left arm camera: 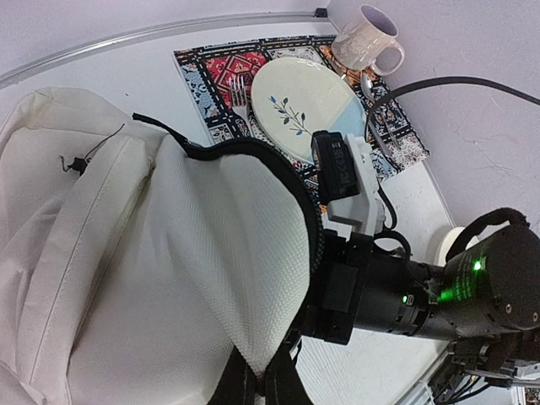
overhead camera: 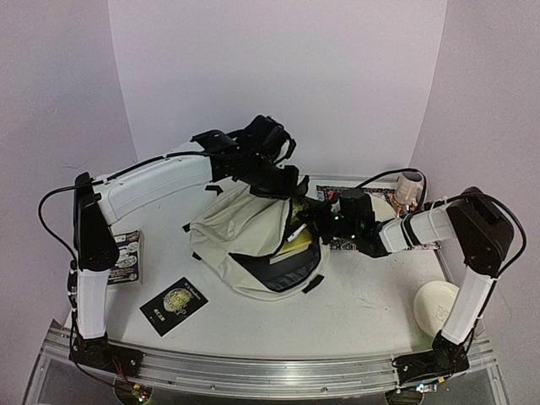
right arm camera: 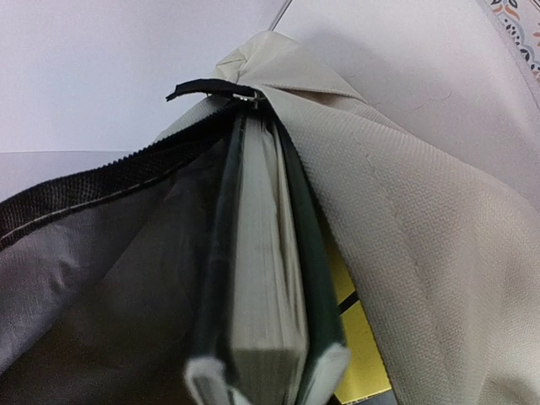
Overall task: Pack the student bag
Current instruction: Place the book in the largest pocket of the bag.
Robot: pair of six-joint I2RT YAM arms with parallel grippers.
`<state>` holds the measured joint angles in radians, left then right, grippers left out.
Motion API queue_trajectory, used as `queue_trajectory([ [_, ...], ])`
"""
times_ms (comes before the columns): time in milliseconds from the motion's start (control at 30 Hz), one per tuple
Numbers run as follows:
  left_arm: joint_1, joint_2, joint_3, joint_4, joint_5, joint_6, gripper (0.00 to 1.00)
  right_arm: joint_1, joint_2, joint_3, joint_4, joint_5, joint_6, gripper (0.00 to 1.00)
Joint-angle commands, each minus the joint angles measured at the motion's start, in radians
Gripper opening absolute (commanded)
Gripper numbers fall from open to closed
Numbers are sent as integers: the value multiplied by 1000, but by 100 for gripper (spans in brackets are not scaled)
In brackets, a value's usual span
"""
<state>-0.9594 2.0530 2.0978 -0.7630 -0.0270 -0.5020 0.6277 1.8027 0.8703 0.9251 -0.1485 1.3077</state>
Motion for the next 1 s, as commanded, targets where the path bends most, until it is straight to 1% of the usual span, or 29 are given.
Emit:
queue_trajectory([
  [0, -7, -114, -42, 138, -4, -18, 0, 29, 24, 1, 33, 148, -3, 7],
  [100, -2, -132, -87, 156, -19, -25, 0, 37, 42, 0, -1, 124, -9, 13],
  [267, 10, -157, -149, 175, -48, -32, 0, 68, 36, -2, -55, 89, -46, 18],
  [433, 24, -181, -203, 195, -54, -38, 0, 93, 8, -8, -112, 69, -114, 30],
  [667, 34, -193, -263, 219, -45, -39, 0, 101, 5, 44, -203, -40, -230, 44],
  [767, 34, -195, -283, 227, -30, -38, 0, 105, 14, 88, -262, -85, -284, 46],
  [967, 34, -211, -311, 244, 31, -35, 0, 104, 84, 228, -370, -109, -363, 46],
])
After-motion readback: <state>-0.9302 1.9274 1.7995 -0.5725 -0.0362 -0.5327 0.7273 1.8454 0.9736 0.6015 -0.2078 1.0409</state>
